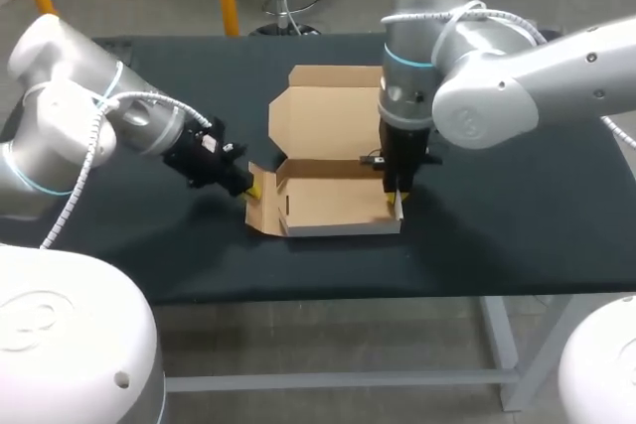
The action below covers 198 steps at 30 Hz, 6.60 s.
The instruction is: Assemble the packaging by folding the flat box into shape, placing the metal phone stand inside, and closing the box properly
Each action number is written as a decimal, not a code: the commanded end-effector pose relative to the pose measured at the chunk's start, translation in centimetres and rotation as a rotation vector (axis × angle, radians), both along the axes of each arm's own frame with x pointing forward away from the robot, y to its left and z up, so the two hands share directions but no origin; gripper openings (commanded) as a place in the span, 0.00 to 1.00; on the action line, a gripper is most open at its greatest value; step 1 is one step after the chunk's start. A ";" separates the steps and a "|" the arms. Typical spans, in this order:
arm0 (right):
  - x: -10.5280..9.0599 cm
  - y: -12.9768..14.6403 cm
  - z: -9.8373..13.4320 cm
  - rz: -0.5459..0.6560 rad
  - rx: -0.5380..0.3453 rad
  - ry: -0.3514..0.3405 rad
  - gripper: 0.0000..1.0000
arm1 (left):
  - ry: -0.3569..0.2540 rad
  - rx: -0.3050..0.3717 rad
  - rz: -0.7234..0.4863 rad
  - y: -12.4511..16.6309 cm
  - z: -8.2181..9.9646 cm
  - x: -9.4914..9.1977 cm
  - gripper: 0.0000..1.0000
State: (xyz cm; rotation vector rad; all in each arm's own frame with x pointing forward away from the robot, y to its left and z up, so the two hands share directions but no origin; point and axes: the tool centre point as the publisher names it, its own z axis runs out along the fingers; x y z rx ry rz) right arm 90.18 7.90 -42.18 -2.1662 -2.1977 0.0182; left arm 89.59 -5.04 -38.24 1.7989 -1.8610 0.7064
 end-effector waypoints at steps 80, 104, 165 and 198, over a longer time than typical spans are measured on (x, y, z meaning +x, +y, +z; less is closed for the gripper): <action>0.0 0.1 0.1 0.001 -0.001 0.002 0.00 | 0.008 0.014 0.140 6.4 0.4 -2.4 0.22; 0.0 0.1 0.1 0.001 -0.001 0.002 0.00 | 0.010 -0.188 0.009 2.9 -2.9 -1.7 0.24; 0.0 0.1 0.1 0.001 -0.001 0.002 0.00 | -0.018 -0.442 -0.029 -4.2 1.4 -0.6 0.32; 0.0 0.1 0.1 0.001 -0.001 0.002 0.00 | -0.021 -0.118 0.079 -6.5 1.5 -0.3 0.39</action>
